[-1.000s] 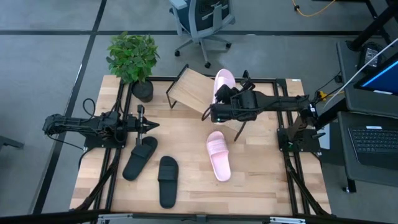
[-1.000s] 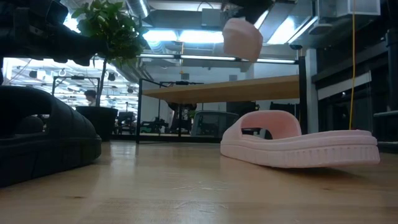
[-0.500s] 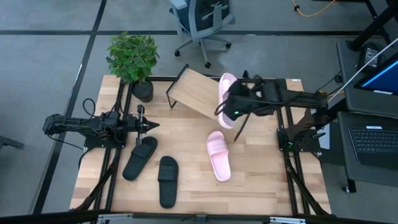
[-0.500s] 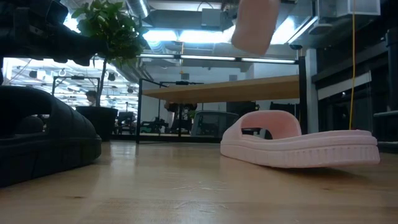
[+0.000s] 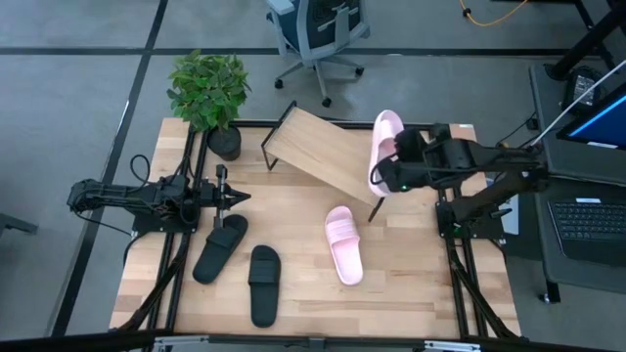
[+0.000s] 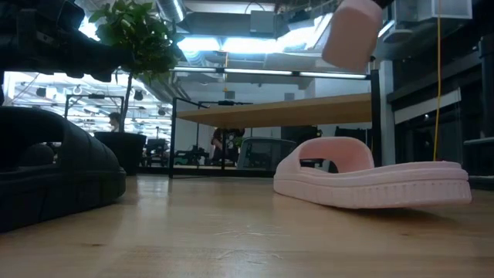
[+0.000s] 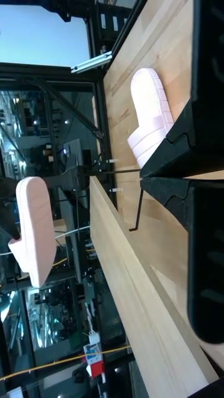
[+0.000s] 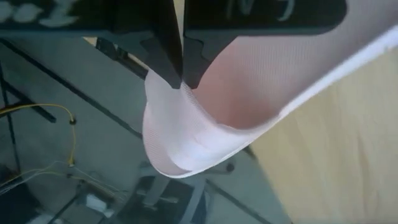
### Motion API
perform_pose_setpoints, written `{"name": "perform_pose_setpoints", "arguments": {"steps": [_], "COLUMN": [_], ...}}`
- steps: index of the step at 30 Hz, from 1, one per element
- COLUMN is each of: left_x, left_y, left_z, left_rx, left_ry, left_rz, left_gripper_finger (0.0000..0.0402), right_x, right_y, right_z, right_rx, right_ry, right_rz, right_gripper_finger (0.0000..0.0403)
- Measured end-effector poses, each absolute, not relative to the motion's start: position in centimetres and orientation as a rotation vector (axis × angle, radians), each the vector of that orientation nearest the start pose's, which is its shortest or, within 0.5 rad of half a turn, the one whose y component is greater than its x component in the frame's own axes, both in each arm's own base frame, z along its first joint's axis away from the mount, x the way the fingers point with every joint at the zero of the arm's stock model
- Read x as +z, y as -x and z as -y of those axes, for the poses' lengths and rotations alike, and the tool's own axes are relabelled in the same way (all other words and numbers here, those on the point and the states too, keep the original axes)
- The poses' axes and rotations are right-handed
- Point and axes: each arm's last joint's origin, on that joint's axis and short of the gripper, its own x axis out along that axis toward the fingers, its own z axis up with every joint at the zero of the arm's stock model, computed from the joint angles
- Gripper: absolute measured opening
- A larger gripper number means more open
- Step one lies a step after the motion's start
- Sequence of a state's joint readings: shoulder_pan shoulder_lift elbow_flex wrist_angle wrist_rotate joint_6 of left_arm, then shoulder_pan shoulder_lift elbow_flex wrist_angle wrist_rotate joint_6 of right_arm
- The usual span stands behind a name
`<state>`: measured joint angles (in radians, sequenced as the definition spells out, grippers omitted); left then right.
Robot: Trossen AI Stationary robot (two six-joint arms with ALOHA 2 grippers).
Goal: Pick and place slides into the shelf
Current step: Put the right pink slide on the shelf
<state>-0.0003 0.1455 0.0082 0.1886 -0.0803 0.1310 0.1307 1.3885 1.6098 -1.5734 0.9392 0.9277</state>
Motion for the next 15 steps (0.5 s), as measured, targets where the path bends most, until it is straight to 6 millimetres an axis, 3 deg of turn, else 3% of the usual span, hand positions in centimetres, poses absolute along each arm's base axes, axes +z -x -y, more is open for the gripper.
{"name": "perform_pose_setpoints", "arguments": {"steps": [15], "left_x": [17.3], "left_y": [-10.6], "left_z": [-0.3], "left_rx": [0.091], "left_ry": [-0.104], "left_rz": [0.053], "left_gripper_finger": [0.0], "right_x": [37.0], "right_y": [-23.7], "right_z": [1.5], "right_rx": [-1.179], "right_ry": [-0.137], "right_rz": [-0.872], "right_gripper_finger": [0.0002]}}
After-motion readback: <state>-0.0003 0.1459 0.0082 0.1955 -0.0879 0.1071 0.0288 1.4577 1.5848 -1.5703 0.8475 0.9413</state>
